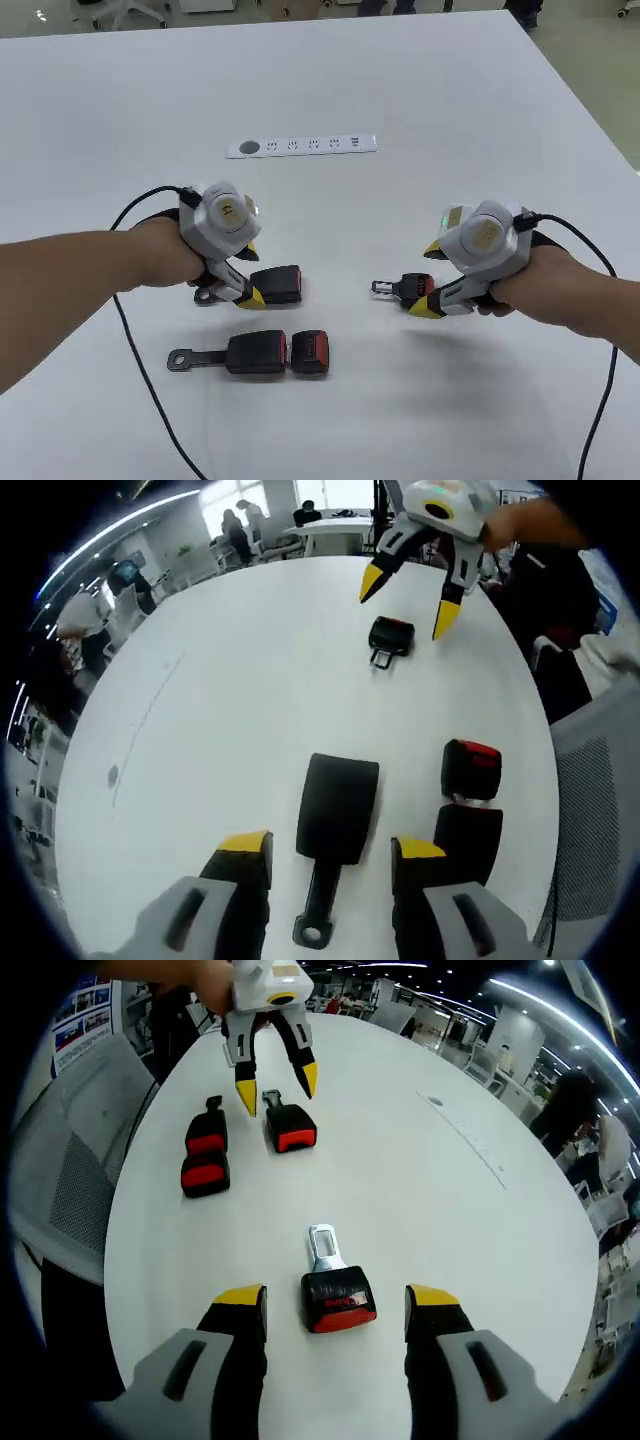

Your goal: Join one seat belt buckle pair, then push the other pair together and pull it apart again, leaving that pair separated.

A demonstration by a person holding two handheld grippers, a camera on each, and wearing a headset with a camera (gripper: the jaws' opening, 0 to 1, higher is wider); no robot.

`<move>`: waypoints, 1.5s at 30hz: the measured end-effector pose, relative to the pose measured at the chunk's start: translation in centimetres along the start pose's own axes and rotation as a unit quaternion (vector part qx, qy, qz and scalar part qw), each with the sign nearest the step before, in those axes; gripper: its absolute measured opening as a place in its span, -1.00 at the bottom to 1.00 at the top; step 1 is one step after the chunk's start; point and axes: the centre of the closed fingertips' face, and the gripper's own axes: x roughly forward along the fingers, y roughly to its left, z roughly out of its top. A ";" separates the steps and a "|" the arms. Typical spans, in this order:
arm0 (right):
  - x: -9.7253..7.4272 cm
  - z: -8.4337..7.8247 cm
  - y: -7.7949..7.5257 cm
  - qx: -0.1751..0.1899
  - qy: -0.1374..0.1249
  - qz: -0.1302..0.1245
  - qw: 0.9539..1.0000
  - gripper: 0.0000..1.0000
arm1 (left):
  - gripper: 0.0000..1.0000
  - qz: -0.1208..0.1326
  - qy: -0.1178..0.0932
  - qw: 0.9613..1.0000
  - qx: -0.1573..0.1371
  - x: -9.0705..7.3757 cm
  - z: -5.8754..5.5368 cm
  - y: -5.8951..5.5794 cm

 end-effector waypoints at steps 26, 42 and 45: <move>-5.9 0.3 7.9 0.120 -0.074 -0.057 0.988 0.70 | 0.99 0.124 -0.102 0.971 -0.178 -7.7 -8.9 -6.3; -5.8 -0.2 8.3 0.140 -0.079 -0.080 0.984 0.99 | 1.00 0.128 -0.129 0.955 -0.234 -7.7 -8.4 -7.9; -6.1 -0.5 7.3 0.153 -0.076 -0.111 0.979 0.99 | 1.00 0.142 -0.145 0.953 -0.226 -8.3 -8.1 -7.9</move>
